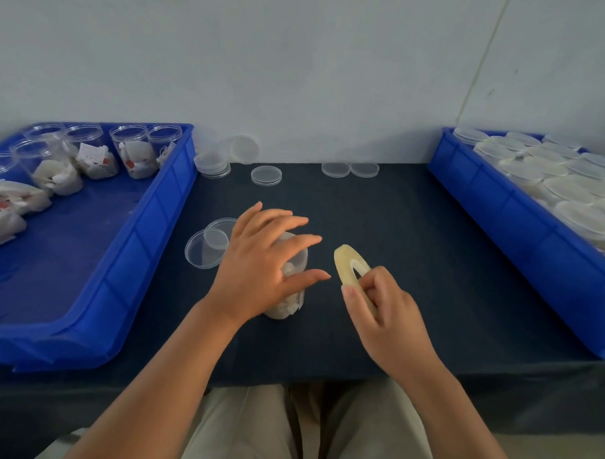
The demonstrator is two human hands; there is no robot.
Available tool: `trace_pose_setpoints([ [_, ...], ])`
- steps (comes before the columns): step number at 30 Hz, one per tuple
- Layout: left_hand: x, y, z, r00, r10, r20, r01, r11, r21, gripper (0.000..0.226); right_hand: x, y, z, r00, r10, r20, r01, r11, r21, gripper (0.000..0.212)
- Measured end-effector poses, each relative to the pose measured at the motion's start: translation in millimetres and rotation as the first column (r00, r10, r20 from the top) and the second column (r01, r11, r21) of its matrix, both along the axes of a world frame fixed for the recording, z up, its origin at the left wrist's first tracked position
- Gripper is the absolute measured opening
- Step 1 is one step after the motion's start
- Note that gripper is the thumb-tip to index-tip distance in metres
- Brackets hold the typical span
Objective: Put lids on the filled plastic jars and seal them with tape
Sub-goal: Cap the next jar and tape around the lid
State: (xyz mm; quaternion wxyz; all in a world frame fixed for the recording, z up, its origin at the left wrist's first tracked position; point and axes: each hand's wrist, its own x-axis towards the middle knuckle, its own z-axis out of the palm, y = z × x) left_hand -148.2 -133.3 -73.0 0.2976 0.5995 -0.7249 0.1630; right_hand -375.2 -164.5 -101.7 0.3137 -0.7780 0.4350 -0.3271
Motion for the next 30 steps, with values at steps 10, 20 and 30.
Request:
trace_pose_setpoints([
  [10, -59, 45, -3, 0.964, -0.106, -0.243, 0.073, 0.987, -0.141, 0.040, 8, 35, 21, 0.949, -0.007, 0.315, -0.039, 0.989, 0.140, 0.062],
  [20, -73, 57, -2, 0.827, -0.129, -0.547, 0.082, 0.991, -0.109, 0.048, 11, 42, 3, 0.988, -0.014, 0.153, 0.048, 0.974, -0.220, 0.045],
  [30, -82, 67, -9, 0.823, -0.169, -0.542, 0.037, 0.968, -0.247, 0.016, 9, 44, -1, 0.970, 0.012, 0.243, 0.029, 0.986, -0.165, 0.053],
])
